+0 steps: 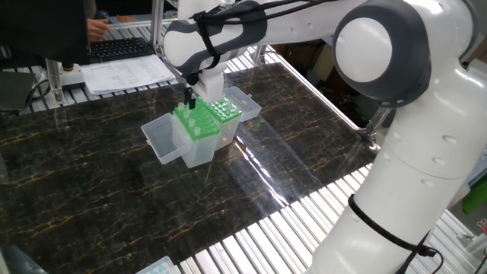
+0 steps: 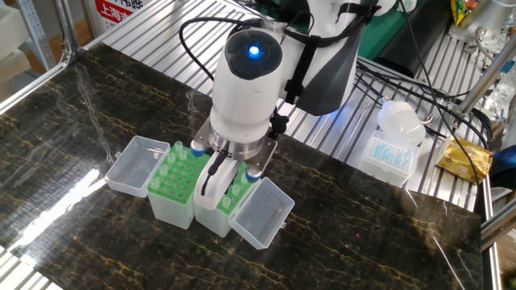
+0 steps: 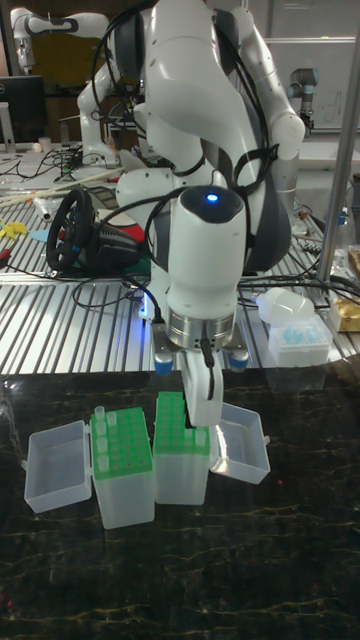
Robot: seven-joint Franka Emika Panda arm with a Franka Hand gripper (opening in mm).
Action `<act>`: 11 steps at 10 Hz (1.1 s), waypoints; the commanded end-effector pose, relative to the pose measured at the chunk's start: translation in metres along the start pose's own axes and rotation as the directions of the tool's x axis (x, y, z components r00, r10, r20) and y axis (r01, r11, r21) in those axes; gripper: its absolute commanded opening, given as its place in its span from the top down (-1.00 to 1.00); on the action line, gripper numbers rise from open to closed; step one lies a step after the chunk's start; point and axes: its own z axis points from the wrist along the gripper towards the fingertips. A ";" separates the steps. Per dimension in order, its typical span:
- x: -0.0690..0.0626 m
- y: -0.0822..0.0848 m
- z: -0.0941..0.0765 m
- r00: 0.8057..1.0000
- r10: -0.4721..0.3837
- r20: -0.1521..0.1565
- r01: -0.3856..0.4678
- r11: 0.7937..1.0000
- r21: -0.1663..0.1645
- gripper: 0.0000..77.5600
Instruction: Transfer all large pipette tips from one holder to another
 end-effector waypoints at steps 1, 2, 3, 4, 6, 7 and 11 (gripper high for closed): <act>0.001 0.001 -0.025 0.998 -0.070 -0.002 0.070 0.997 0.030 0.97; -0.001 0.001 -0.031 0.995 -0.099 -0.011 0.100 0.995 0.027 0.97; -0.001 0.000 -0.033 0.993 -0.115 -0.012 0.116 0.993 0.027 0.97; -0.002 0.000 -0.036 0.991 -0.136 -0.013 0.136 0.990 0.026 0.97; -0.003 -0.002 -0.043 0.986 -0.168 -0.019 0.168 0.985 0.025 0.97; -0.005 -0.003 -0.049 0.983 -0.181 -0.031 0.181 0.983 0.021 0.97; -0.012 -0.008 -0.069 0.968 -0.248 -0.035 0.249 0.968 0.017 0.97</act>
